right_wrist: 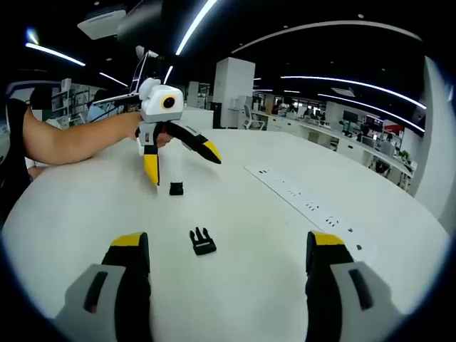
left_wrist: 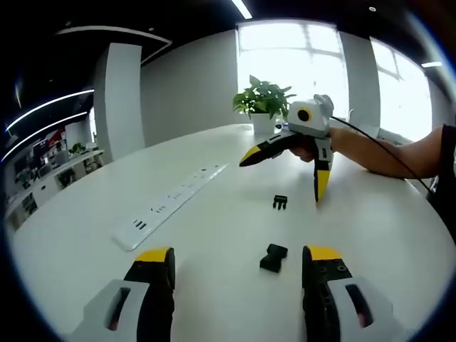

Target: Snap the two parts of the plastic buckle together until the buckle closes and remains connected.

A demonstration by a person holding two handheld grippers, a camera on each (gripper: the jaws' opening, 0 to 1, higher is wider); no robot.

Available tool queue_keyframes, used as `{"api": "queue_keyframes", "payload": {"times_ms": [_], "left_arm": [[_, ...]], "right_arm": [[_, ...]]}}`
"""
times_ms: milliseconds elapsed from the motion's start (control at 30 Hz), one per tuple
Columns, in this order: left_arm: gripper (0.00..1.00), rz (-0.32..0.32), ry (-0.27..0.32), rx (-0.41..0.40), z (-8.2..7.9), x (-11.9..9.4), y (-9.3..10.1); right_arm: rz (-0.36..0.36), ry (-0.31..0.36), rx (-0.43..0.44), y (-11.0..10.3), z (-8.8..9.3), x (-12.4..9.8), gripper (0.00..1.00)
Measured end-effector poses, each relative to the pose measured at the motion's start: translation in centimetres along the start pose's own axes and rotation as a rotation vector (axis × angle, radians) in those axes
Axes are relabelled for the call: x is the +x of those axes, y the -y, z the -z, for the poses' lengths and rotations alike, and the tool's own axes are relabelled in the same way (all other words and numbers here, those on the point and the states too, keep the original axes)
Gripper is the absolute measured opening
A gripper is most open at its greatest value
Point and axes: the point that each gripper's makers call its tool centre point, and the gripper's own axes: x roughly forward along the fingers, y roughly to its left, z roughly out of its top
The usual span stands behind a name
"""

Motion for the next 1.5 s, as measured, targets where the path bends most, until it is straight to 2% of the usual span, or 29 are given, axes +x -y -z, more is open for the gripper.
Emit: {"api": "queue_keyframes", "payload": {"times_ms": [167,300,433,733,833,967,1033,1400,1500], "left_arm": [[0.68,0.037,0.021,0.018,-0.3,0.1,0.7],[0.65,0.043,0.021,0.029,-0.3,0.2,0.7],[0.55,0.065,0.028,0.03,-0.2,0.0,0.8],[0.59,0.087,0.042,0.022,-0.4,0.1,1.2],[0.67,0.092,0.047,0.02,-0.4,0.2,1.5],[0.66,0.097,0.036,0.026,-0.1,0.3,1.6],[0.67,0.087,0.037,0.025,0.0,0.4,1.4],[0.59,0.112,0.032,0.03,0.3,0.4,1.9],[0.52,0.125,0.026,0.035,0.4,0.4,2.1]], "right_arm": [[-0.037,0.007,0.011,-0.6,-0.2,0.2,0.84],[-0.044,0.017,0.009,-0.7,-0.4,0.3,0.84],[-0.049,0.023,0.012,-0.6,-0.5,0.2,0.83],[-0.066,0.026,0.009,-0.8,-0.5,0.5,0.78],[-0.07,0.025,0.008,-0.8,-0.4,0.5,0.77],[-0.062,0.032,-0.003,-0.7,-0.5,0.5,0.68],[-0.058,0.045,-0.003,-0.6,-0.9,0.3,0.67],[-0.091,0.041,-0.012,-1.5,-0.7,0.8,0.62],[-0.103,0.047,-0.009,-1.7,-0.7,0.8,0.6]]}}
